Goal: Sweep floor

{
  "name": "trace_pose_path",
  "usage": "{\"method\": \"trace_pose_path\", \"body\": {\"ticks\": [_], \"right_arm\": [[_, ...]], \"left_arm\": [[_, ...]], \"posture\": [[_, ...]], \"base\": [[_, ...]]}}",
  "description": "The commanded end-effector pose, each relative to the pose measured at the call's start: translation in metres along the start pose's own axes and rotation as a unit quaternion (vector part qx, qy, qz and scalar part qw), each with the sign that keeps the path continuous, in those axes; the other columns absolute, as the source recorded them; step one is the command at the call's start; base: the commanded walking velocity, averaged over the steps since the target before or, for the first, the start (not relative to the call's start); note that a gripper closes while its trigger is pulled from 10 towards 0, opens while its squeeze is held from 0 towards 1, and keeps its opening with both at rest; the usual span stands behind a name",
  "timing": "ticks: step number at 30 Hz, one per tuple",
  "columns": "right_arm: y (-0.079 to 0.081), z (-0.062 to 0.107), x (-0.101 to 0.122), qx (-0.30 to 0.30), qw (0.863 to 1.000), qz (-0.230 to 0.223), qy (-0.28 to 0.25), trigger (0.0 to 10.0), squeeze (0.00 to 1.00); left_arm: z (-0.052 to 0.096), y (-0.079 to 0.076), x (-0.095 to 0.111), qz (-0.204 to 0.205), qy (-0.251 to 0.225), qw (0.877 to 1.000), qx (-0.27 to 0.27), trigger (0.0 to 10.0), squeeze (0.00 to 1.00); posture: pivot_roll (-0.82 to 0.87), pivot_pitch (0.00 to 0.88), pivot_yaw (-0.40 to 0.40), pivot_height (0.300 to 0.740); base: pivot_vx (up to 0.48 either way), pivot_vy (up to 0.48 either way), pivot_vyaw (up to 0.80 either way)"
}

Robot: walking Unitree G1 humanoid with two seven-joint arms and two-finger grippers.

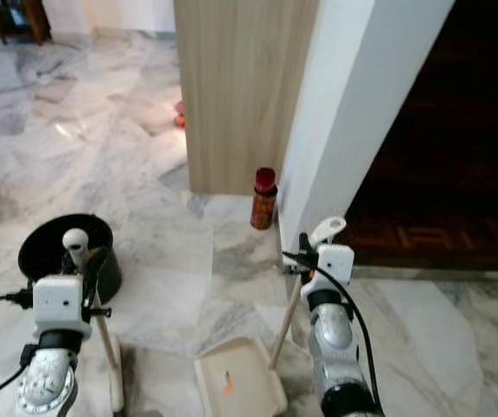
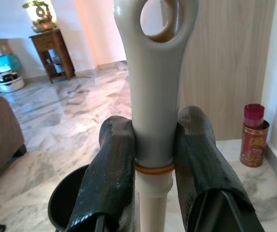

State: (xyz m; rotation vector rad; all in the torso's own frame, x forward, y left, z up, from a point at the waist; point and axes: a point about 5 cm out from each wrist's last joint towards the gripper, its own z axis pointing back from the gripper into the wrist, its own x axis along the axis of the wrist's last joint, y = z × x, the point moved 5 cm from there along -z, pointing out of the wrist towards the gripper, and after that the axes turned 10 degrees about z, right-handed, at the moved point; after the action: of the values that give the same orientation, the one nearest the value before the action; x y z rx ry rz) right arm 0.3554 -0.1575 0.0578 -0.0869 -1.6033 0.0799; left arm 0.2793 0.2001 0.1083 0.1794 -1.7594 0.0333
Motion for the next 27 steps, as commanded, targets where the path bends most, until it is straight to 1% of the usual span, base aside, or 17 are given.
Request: {"method": "trace_pose_path", "body": {"ticks": [1,5,8,11,14,22,26,27], "right_arm": [[-0.0048,-0.0039,0.0078,-0.010,1.000,-0.002,-0.015,10.0,0.00],[-0.0052,-0.0045,0.0080,-0.011,1.000,-0.002,-0.015,10.0,0.00],[-0.0056,-0.0050,0.0084,-0.012,1.000,0.000,-0.016,10.0,0.00],[-0.0060,-0.0058,0.0090,-0.013,1.000,0.001,-0.016,10.0,0.00],[-0.0063,-0.0066,0.0098,-0.014,1.000,0.002,-0.017,10.0,0.00],[-0.0093,-0.0102,0.0127,-0.016,1.000,0.006,-0.020,10.0,0.00],[-0.0096,-0.0115,0.0139,-0.016,1.000,0.008,-0.021,10.0,0.00],[-0.0096,-0.0117,0.0143,-0.016,1.000,0.009,-0.021,10.0,0.00]], "left_arm": [[-0.0032,-0.0011,0.0080,-0.010,-0.019,1.000,-0.004,10.0,0.00],[-0.0039,-0.0010,0.0082,-0.011,-0.019,1.000,-0.004,10.0,0.00],[-0.0050,-0.0004,0.0084,-0.020,-0.020,1.000,-0.003,10.0,0.00],[-0.0069,-0.0003,0.0077,-0.025,-0.019,0.999,-0.003,10.0,0.00],[-0.0078,-0.0011,0.0072,-0.019,-0.019,1.000,-0.004,10.0,0.00],[-0.0110,-0.0033,0.0068,-0.022,-0.020,1.000,-0.004,10.0,0.00],[-0.0126,-0.0035,0.0069,-0.023,-0.022,0.999,-0.003,10.0,0.00],[-0.0129,-0.0035,0.0069,-0.020,-0.023,1.000,-0.002,10.0,0.00]], "posture": [[0.19,0.056,-0.087,0.740],[0.19,0.052,-0.086,0.740],[0.19,0.051,-0.086,0.740],[0.19,0.043,-0.086,0.740],[0.18,0.041,-0.087,0.740],[0.18,0.030,-0.092,0.740],[0.18,0.028,-0.095,0.740],[0.18,0.029,-0.094,0.740]], "base": [[0.000,0.000,-0.80],[0.000,0.000,-0.80],[0.000,0.000,-0.80],[0.000,-0.432,-0.80],[0.000,-0.351,-0.80],[0.000,0.000,-0.80],[0.000,-0.355,-0.80],[0.000,0.000,-0.80]]}}
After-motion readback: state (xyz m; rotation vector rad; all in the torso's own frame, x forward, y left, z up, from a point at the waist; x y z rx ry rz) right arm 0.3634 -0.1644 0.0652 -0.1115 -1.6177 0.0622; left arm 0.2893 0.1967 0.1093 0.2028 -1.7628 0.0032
